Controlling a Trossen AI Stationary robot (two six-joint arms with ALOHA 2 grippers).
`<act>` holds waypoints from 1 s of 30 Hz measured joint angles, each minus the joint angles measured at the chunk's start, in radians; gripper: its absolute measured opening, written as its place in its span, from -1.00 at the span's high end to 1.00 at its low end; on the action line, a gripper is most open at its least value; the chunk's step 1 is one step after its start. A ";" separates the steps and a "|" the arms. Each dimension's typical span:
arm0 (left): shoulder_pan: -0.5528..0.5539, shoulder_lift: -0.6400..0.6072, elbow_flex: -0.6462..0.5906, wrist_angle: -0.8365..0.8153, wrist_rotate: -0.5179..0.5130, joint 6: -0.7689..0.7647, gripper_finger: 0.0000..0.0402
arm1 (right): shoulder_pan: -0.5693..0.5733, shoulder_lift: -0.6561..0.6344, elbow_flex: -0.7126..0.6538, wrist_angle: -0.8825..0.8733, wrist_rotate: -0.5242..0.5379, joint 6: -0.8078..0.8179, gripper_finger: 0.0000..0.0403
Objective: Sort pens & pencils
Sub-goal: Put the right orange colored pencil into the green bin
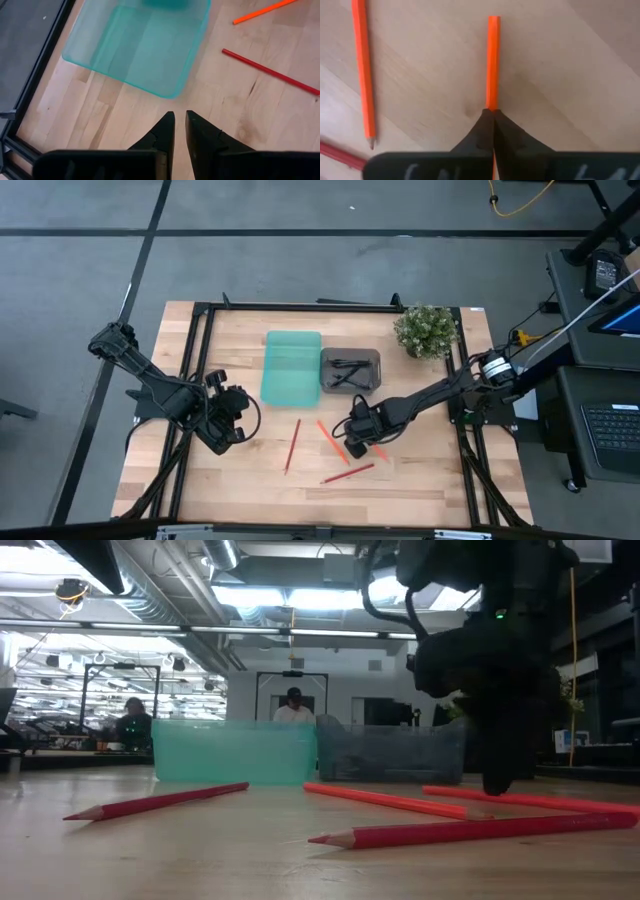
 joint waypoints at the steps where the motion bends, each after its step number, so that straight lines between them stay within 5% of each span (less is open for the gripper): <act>1: 0.000 0.000 0.000 0.000 0.000 0.000 0.79 | 0.002 0.000 0.000 0.000 0.002 0.000 0.99; 11: 0.000 0.000 0.000 0.004 0.000 0.000 0.79 | 0.003 -0.001 -0.001 0.012 0.011 -0.025 1.00; 24: 0.000 0.000 0.000 0.004 0.000 0.000 0.79 | 0.001 -0.005 -0.043 0.064 0.010 0.002 0.58; 30: 0.000 0.000 0.000 0.004 0.000 0.004 0.79 | 0.001 -0.005 -0.070 0.082 0.014 0.010 0.56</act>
